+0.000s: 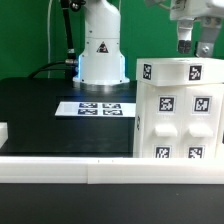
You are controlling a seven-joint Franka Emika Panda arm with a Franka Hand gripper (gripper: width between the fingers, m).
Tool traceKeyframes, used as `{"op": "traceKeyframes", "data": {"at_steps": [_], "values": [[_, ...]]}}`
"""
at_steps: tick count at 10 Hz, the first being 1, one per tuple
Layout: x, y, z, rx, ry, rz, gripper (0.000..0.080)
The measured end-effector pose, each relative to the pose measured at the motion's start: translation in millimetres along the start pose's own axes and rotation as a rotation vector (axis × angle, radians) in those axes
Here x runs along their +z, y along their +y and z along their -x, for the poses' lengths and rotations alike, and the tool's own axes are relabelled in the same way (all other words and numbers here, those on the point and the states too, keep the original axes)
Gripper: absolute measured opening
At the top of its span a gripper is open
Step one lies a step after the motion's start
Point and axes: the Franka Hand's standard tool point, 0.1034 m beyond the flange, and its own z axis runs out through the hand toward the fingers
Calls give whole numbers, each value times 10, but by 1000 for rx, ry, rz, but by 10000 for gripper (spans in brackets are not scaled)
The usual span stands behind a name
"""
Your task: Assemble cabinet
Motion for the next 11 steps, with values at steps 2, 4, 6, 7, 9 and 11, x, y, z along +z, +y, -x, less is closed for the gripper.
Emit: {"op": "traceKeyframes", "data": {"at_steps": [2,4,6,7,9,11], "values": [[20,-16,14,-112,-13,-1,797],[69,-58,52,-167,-14,-12,797],[122,-83,81,-214,-22,-21,797],[157,-94,103,-204,-23,-27,797],[162,-93,129,-193,-24,-28,788],[164,-92,146,-183,-25,-28,618]]}}
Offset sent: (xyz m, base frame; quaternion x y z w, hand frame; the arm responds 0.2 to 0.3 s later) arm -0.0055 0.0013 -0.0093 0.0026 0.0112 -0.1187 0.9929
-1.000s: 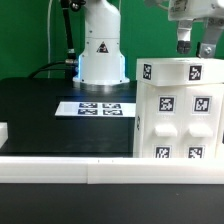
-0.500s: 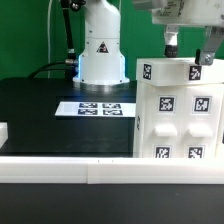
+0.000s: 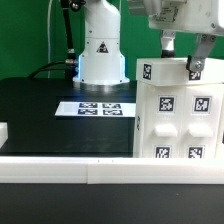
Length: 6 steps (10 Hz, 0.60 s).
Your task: Assemble cabinet
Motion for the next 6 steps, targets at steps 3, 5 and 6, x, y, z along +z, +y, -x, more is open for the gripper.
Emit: {"op": "traceKeyframes", "data": {"at_steps": [3,5,6], "values": [[4,-3,23,38,-3,-1,554],[5,-5,25,158,-3,-1,554],[5,-5,25,251,-3,-1,555]]}}
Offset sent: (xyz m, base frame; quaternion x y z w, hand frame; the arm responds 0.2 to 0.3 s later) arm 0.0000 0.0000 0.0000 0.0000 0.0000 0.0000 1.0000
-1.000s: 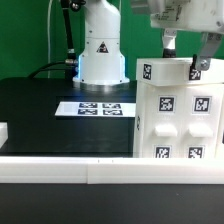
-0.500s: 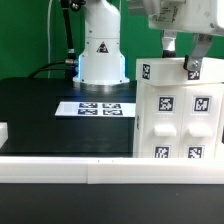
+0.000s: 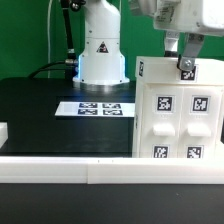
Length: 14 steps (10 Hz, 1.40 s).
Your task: Assemble cabinet
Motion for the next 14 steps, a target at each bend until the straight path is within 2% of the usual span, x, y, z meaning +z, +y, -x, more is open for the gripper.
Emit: {"op": "traceKeyframes", "data": {"at_steps": [4,9,14], "values": [[2,-3,1,247,0,-1,557],[4,-12,-7,706,10,-9,557],[-4,-16,-27,1000,10,-11,557]]}}
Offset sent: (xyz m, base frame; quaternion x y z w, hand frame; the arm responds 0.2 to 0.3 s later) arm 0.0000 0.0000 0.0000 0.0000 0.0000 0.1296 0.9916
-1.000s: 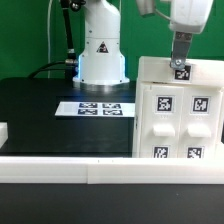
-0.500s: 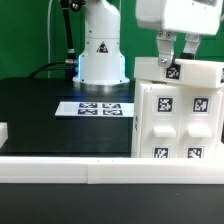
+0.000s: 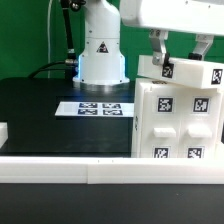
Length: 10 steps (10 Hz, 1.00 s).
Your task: Assemble cabinet
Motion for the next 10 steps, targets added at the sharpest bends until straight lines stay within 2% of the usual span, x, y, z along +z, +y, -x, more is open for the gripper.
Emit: {"op": "traceKeyframes", "data": {"at_steps": [3,4,7,9,10], "values": [[3,-18,-1,244,1,-8,557],[8,-24,10,369,9,-23,557],[8,-54,-8,654,29,-39,557],[8,-68,-18,744,36,-43,557],[9,-80,-22,843,33,-55,557]]}}
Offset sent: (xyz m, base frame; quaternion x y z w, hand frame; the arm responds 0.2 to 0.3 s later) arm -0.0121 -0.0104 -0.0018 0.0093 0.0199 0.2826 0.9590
